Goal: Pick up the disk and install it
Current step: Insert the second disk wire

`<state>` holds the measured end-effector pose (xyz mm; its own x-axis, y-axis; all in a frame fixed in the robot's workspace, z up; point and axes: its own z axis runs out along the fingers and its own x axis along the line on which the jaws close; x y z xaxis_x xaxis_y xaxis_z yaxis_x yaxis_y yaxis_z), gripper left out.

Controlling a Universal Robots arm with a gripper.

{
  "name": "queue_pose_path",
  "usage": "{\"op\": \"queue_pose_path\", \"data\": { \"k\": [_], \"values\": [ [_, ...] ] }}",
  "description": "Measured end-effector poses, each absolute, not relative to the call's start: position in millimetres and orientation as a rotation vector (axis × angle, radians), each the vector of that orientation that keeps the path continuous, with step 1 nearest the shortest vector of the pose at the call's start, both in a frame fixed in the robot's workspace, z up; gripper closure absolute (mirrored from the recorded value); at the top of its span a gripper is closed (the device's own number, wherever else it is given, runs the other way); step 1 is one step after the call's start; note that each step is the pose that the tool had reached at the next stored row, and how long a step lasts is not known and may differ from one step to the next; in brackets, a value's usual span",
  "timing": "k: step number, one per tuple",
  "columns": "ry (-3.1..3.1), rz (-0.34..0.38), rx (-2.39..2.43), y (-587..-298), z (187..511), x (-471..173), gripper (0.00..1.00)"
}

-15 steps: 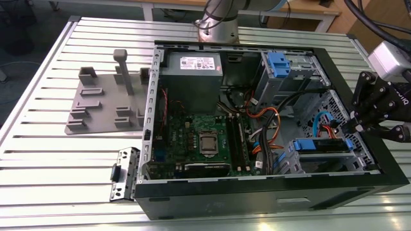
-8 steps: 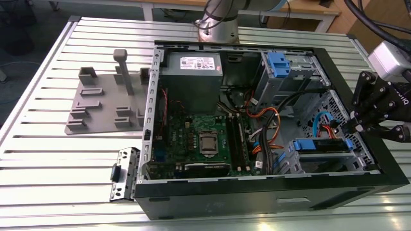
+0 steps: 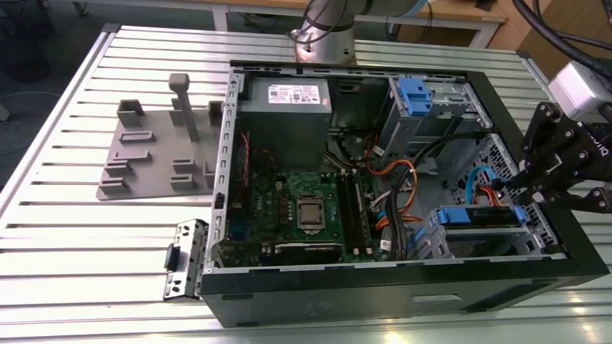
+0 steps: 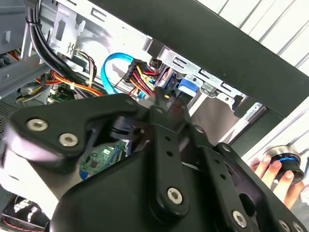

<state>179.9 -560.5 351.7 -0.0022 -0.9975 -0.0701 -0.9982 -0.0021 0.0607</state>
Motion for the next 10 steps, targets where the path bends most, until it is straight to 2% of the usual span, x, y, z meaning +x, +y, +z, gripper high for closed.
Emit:
{"op": "queue_pose_path", "data": {
  "k": [2, 4, 5, 10],
  "values": [
    [2.214, 0.145, -2.214, -560.5, 351.7, 179.9, 0.65],
    [2.214, 0.145, -2.214, -560.5, 351.7, 179.9, 0.65],
    [2.214, 0.145, -2.214, -560.5, 351.7, 179.9, 0.59],
    [2.214, 0.145, -2.214, -560.4, 357.7, 179.8, 0.59]
  ]
}}
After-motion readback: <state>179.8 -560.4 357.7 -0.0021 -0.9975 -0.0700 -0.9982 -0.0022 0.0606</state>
